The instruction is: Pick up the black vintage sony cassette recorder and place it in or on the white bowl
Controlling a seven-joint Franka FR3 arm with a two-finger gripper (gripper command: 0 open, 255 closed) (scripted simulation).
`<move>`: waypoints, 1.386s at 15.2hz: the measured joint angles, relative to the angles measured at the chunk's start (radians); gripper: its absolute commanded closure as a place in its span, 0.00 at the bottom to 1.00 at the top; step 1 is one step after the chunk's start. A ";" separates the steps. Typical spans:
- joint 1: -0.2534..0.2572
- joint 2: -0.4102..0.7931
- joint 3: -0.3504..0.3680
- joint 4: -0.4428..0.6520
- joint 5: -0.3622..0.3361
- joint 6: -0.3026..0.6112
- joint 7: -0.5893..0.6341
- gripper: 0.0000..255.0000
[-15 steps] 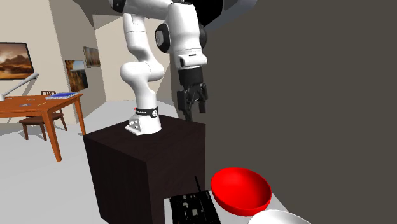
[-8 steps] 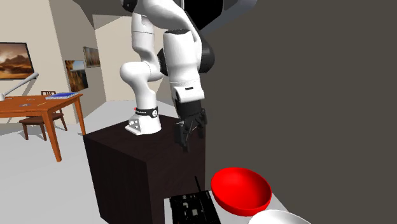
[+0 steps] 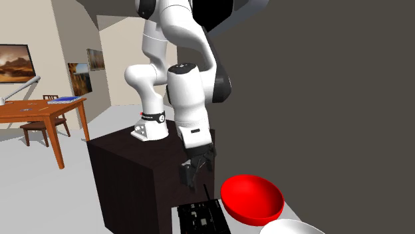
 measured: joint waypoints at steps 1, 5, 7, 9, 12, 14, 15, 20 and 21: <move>-0.006 0.013 0.007 0.001 0.013 0.010 -0.011 0.00; -0.019 0.058 0.032 0.012 0.049 0.040 -0.035 0.00; -0.021 0.066 0.036 0.013 0.055 0.046 -0.040 0.00; -0.022 0.068 0.037 0.014 0.056 0.047 -0.041 0.00; -0.022 0.069 0.038 0.015 0.057 0.047 -0.041 0.00; -0.022 0.068 0.038 0.015 0.057 0.047 -0.041 1.00; -0.022 0.069 0.038 0.015 0.057 0.047 -0.041 1.00; -0.022 0.068 0.038 0.015 0.057 0.047 -0.041 1.00; -0.022 0.068 0.038 0.015 0.057 0.047 -0.041 1.00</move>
